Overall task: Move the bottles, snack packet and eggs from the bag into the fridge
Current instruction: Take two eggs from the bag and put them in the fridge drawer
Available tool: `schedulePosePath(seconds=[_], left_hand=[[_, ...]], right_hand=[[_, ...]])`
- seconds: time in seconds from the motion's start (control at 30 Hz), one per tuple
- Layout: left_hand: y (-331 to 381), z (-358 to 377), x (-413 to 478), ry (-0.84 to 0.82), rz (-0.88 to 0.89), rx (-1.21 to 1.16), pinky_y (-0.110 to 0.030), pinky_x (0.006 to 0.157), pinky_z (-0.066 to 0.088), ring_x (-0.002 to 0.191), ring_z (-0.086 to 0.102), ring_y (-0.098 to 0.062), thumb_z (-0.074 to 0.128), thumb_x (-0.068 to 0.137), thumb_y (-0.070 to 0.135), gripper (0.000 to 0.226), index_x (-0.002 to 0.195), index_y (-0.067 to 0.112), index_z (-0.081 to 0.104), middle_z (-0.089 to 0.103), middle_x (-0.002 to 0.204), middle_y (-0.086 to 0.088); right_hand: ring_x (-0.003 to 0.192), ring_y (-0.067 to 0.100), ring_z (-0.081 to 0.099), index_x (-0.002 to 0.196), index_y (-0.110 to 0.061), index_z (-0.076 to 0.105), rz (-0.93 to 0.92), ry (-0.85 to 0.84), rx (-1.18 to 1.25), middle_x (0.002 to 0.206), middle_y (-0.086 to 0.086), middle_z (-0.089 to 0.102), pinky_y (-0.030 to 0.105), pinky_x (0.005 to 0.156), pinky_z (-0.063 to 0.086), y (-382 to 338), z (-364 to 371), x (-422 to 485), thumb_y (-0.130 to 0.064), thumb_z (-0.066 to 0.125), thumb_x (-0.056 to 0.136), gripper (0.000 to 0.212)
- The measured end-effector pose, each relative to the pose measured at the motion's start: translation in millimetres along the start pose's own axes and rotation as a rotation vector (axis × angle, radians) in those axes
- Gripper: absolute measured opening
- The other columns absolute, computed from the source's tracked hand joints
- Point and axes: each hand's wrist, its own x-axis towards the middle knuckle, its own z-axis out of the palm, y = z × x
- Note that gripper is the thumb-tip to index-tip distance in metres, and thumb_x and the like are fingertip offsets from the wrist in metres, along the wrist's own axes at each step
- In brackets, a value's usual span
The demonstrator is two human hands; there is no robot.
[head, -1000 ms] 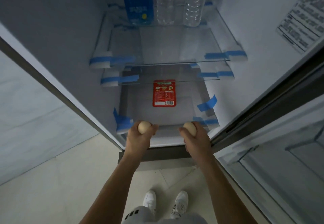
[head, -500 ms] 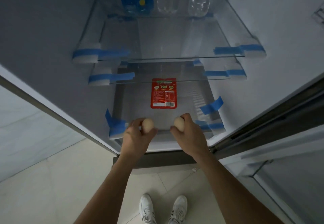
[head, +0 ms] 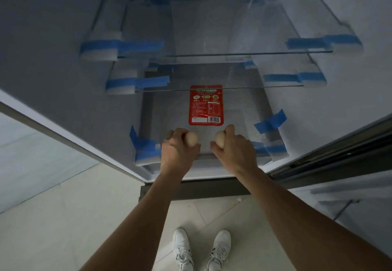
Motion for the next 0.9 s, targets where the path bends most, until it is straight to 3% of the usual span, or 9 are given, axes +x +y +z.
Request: schedulePosePath(seconds=[0.37, 0.6, 0.9], left_hand=[[-11, 16, 4, 0.018, 0.034, 0.024, -0.024, 0.077, 0.044, 0.090, 0.053, -0.015, 0.083, 0.076, 0.025, 0.046, 0.114, 0.010, 0.064, 0.061, 0.115, -0.010], [-14, 20, 0, 0.032, 0.083, 0.036, -0.027, 0.076, 0.048, 0.093, 0.063, -0.026, 0.087, 0.072, 0.025, 0.049, 0.112, 0.005, 0.066, 0.065, 0.110, -0.013], [-10, 17, 0, -0.010, 0.099, 0.080, -0.033, 0.079, 0.051, 0.096, 0.064, -0.029, 0.091, 0.067, 0.031, 0.060, 0.114, 0.005, 0.066, 0.064, 0.113, -0.014]], right_hand=[[0.088, 0.029, 0.072, 0.124, -0.013, 0.046, -0.014, 0.052, -0.104, 0.097, 0.007, 0.075, 0.043, 0.088, 0.051, 1, 11, 3, -0.058, 0.057, 0.091, 0.057], [0.074, 0.032, 0.073, 0.111, -0.011, 0.055, -0.055, 0.151, -0.101, 0.085, 0.009, 0.075, 0.046, 0.077, 0.056, 4, 16, -2, -0.056, 0.071, 0.081, 0.056], [0.087, 0.031, 0.073, 0.114, -0.016, 0.052, -0.102, 0.073, -0.088, 0.094, 0.006, 0.075, 0.046, 0.087, 0.052, 12, 14, -1, -0.064, 0.065, 0.082, 0.059]])
